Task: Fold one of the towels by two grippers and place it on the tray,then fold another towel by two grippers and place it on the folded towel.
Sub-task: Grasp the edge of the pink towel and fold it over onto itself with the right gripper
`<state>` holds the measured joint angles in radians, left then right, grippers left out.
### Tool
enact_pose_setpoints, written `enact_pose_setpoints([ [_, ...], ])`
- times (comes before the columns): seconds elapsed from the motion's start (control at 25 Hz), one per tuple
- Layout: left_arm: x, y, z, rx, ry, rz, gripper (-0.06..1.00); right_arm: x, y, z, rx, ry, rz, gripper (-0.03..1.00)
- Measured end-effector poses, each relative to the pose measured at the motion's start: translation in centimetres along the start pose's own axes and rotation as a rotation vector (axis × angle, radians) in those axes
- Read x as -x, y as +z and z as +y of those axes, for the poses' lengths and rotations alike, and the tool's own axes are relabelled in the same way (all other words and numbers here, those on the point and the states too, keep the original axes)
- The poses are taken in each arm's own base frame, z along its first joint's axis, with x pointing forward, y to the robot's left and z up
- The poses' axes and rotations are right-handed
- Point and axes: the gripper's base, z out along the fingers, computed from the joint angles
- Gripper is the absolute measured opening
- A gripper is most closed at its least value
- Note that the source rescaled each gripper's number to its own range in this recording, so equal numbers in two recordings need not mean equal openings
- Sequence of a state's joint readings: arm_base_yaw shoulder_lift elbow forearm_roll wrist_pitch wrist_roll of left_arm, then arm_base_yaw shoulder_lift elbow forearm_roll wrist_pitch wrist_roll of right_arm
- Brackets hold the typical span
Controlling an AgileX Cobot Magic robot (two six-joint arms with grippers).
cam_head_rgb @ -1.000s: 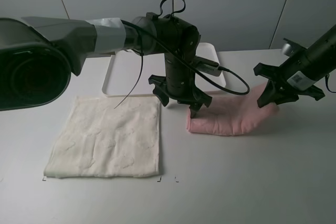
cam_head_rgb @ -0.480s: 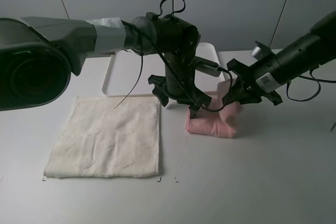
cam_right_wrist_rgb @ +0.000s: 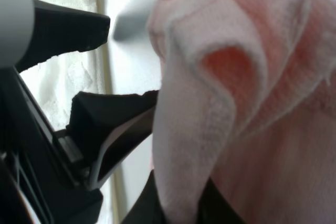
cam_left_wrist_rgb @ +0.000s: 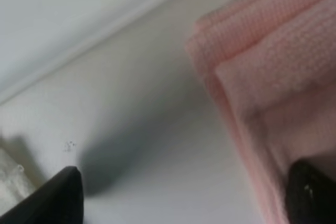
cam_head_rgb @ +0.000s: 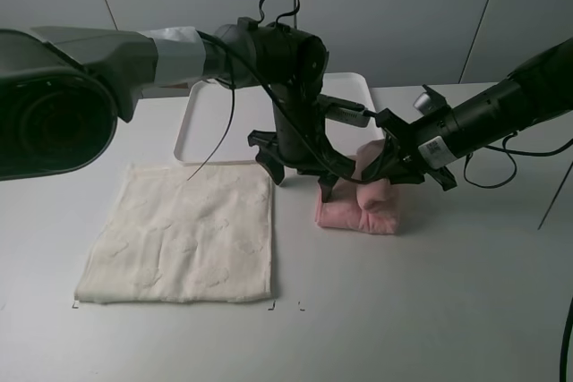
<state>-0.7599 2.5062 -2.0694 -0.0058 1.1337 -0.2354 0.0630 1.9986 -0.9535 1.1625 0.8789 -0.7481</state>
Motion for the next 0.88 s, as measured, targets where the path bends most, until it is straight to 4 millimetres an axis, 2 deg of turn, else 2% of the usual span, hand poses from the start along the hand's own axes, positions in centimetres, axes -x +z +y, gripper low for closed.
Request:
enact_pose_setpoints([
  [0.12,0.4,-0.5,0.0,0.001,0.018,0.003,0.98,0.0,0.1,0.1,-0.003,-0.010,0.000,0.05],
  [0.32,2.0,-3.6,0.1,-0.016,0.036,-0.082,0.98,0.0,0.1,0.1,-0.005,-0.023,0.000,0.05],
  [0.56,4.1,-7.2,2.3,-0.079,-0.024,-0.204,0.98,-0.1,0.1,0.0,-0.014,-0.030,0.003,0.05],
  [0.6,4.3,-7.4,2.7,-0.085,-0.032,-0.211,0.98,0.0,0.1,0.0,-0.008,-0.023,-0.003,0.07],
  [0.68,4.4,-7.5,3.3,-0.102,-0.043,-0.211,0.98,0.2,0.1,0.2,0.013,-0.008,-0.027,0.23],
  [0.76,4.3,-7.5,3.2,-0.110,-0.036,-0.208,0.98,0.3,0.4,0.8,0.041,-0.007,-0.048,0.43],
  [0.8,4.3,-7.5,3.1,-0.116,-0.032,-0.208,0.98,0.2,0.8,1.3,0.054,-0.019,-0.049,0.49],
  [0.88,4.3,-7.5,3.1,-0.119,-0.030,-0.207,0.98,-0.2,1.6,2.3,0.083,-0.050,-0.033,0.52],
])
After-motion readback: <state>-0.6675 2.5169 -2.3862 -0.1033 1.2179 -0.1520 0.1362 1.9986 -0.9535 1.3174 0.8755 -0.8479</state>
